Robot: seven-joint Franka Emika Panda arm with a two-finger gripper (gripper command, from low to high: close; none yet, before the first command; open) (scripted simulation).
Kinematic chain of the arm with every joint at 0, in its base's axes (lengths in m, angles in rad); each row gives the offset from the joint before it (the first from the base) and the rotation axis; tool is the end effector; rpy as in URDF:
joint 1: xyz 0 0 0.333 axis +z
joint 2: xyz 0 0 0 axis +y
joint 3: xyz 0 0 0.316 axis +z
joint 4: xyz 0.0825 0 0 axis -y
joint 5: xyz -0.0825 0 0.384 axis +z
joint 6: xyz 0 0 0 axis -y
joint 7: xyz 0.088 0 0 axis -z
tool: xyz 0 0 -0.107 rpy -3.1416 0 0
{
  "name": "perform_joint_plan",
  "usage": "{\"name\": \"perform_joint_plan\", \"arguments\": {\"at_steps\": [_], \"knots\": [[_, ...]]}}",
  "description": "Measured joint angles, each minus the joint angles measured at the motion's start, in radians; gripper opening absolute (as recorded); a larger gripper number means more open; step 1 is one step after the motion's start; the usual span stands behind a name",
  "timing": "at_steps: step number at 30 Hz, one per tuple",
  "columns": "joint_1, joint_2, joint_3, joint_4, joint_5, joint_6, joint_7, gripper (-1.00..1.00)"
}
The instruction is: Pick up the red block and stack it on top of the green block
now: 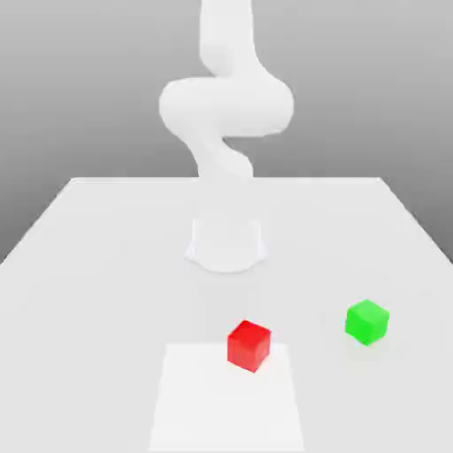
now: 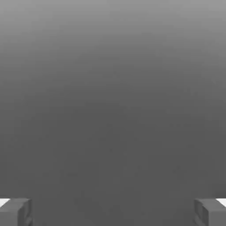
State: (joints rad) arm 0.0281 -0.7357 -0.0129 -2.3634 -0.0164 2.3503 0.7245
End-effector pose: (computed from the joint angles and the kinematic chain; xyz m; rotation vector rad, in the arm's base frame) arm 0.3739 0.0039 0.6611 -2.5593 0.9373 -0.9633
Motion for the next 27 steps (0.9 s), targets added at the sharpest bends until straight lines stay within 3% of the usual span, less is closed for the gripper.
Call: {"name": "perform_joint_plan", "arguments": {"at_steps": [17,21,25,26,27], "knots": [[0.219,0.581,-0.152,-0.523,-0.052,0.437,-0.723,0.00],[0.236,0.731,-0.145,-0.548,0.017,0.559,-0.827,0.00],[0.180,0.877,-0.063,-0.529,0.112,0.683,-0.899,0.00],[0.161,0.908,-0.041,-0.525,0.122,0.709,-0.907,-1.00],[0.161,0.908,-0.041,-0.525,0.122,0.709,-0.907,-1.00]]}}
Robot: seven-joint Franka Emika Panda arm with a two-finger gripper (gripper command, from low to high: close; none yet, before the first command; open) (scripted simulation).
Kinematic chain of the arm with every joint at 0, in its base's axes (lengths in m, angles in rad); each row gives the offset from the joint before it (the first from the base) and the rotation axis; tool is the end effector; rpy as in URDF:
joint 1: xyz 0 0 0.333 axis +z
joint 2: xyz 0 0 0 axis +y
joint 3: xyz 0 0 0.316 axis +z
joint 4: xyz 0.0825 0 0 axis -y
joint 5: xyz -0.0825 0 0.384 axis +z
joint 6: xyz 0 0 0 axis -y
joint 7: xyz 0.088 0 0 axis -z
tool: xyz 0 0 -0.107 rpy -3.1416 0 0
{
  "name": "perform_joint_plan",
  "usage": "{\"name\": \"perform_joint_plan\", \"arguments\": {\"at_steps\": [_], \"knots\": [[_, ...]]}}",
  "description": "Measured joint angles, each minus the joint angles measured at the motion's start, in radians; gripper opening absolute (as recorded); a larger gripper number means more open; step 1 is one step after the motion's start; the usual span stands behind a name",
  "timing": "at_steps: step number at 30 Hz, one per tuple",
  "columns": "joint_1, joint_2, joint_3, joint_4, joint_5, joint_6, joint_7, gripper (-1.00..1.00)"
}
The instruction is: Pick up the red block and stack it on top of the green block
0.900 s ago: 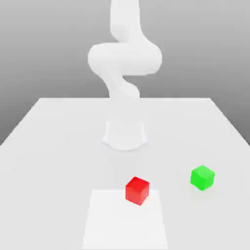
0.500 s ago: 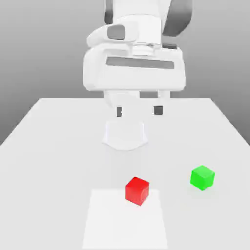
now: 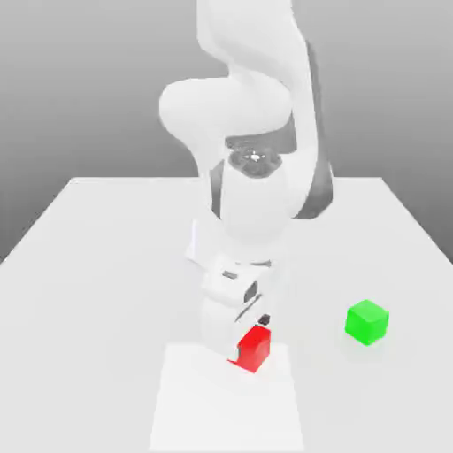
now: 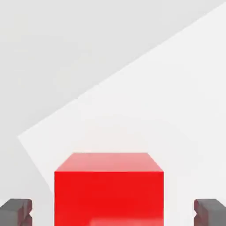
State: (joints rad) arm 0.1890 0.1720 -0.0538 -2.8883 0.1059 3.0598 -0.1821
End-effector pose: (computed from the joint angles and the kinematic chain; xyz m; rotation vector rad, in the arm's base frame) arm 0.3346 0.0356 0.1473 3.1233 0.3332 0.0003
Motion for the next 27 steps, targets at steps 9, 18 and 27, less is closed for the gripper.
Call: {"name": "perform_joint_plan", "arguments": {"at_steps": [9,18,27], "knots": [[0.010,-0.081,-0.025,-0.012,-0.056,-0.071,0.041,-1.00],[0.094,-0.303,0.072,-0.021,-0.094,-0.282,0.202,-1.00],[0.320,-0.338,0.307,0.023,-0.010,-0.358,0.448,-1.00]]}}
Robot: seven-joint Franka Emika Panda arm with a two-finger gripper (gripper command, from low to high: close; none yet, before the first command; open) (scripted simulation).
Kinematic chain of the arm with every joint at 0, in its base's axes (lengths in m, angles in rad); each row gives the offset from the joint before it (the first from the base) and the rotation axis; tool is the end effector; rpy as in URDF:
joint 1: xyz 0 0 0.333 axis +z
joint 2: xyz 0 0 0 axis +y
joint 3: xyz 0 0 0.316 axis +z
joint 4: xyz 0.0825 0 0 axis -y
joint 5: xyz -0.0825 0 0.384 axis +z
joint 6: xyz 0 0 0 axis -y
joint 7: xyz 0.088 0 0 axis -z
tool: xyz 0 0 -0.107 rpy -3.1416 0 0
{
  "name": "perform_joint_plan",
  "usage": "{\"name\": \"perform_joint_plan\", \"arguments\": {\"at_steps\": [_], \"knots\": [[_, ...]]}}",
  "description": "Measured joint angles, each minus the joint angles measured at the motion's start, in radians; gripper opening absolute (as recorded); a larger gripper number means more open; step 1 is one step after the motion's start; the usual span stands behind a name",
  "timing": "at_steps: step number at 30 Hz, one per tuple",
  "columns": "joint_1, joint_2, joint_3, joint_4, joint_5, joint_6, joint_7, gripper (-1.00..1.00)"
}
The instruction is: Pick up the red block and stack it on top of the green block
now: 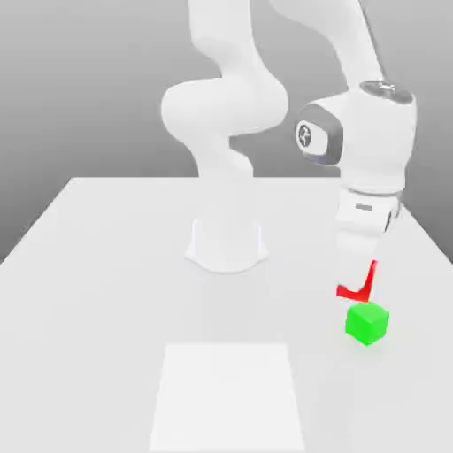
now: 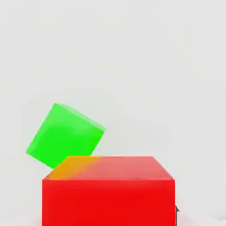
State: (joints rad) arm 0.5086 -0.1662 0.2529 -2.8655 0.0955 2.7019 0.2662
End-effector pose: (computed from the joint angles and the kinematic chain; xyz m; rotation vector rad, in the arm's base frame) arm 0.2632 0.2393 0.2381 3.0761 0.6323 -0.0004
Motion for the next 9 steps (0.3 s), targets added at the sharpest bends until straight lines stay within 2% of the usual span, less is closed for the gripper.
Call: {"name": "perform_joint_plan", "arguments": {"at_steps": [6,7,9], "knots": [[-0.002,0.202,-0.013,0.010,-0.140,0.187,0.113,-1.00],[0.000,0.222,-0.020,0.011,-0.159,0.206,0.126,1.00],[0.000,0.222,-0.020,0.011,-0.159,0.206,0.126,1.00]]}}
